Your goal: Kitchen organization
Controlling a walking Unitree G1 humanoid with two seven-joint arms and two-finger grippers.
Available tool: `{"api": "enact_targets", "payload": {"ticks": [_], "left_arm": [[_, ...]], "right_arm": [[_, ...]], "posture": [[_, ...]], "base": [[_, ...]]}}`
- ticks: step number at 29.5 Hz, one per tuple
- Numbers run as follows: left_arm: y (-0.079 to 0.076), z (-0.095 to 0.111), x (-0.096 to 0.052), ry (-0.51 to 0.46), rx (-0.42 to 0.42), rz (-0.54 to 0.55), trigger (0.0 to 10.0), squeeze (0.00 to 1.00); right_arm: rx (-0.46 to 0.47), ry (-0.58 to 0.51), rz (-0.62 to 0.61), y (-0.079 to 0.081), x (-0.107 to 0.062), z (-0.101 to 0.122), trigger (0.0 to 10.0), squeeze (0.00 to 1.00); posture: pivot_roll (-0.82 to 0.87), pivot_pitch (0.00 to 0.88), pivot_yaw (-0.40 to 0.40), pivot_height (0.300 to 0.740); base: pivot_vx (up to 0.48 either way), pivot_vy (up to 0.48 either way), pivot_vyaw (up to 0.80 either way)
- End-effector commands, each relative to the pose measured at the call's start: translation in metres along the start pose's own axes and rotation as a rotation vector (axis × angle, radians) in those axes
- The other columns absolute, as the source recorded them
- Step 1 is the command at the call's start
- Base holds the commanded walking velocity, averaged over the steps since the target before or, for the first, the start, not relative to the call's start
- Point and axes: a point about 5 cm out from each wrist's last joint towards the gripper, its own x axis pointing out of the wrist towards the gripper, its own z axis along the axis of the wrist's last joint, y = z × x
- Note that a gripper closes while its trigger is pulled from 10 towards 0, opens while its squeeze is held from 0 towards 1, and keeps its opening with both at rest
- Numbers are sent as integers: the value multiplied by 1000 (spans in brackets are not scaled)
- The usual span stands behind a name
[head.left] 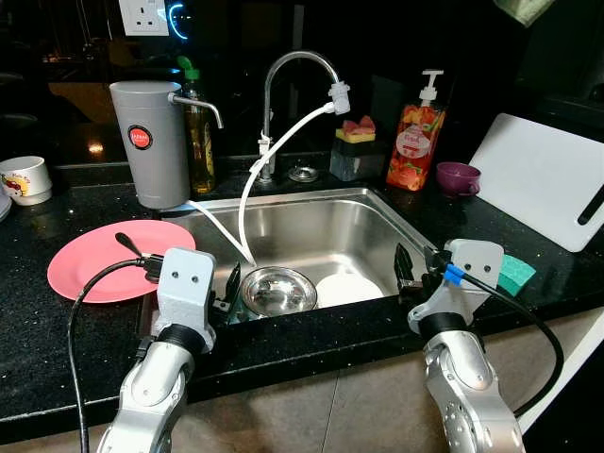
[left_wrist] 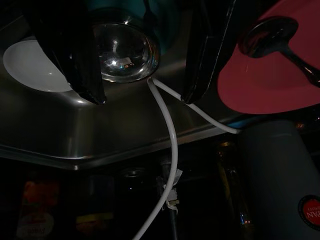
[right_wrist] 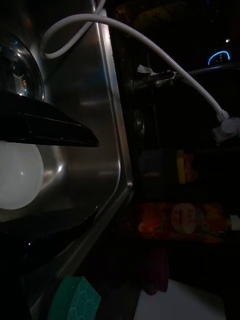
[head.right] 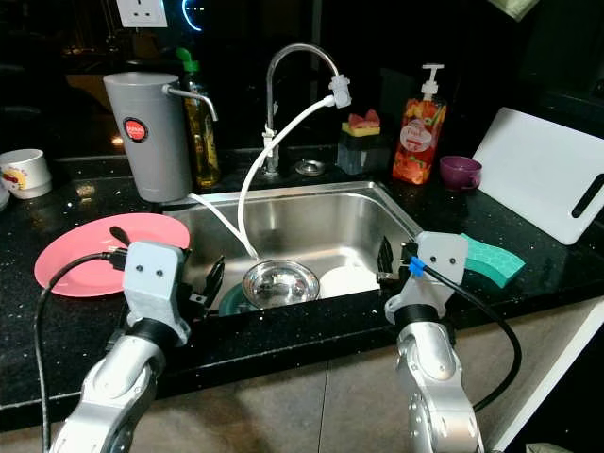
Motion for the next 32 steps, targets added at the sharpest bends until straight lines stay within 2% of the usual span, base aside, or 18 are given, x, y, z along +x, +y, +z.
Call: {"api": "enact_targets", "payload": {"ticks": [1, 32], "left_arm": [[-1, -5, 0, 19, 4, -2, 10000, 0], [-2, -4, 1, 12, 16, -3, 10000, 0]], "right_arm": [[-10, 4, -10, -2, 0, 0, 10000, 0], [-5, -6, -5, -1, 2, 2, 10000, 0]], "posture": [[100, 46, -50, 740], [101, 40, -55, 740]], "base": [[0, 0, 0], [0, 0, 0]]}}
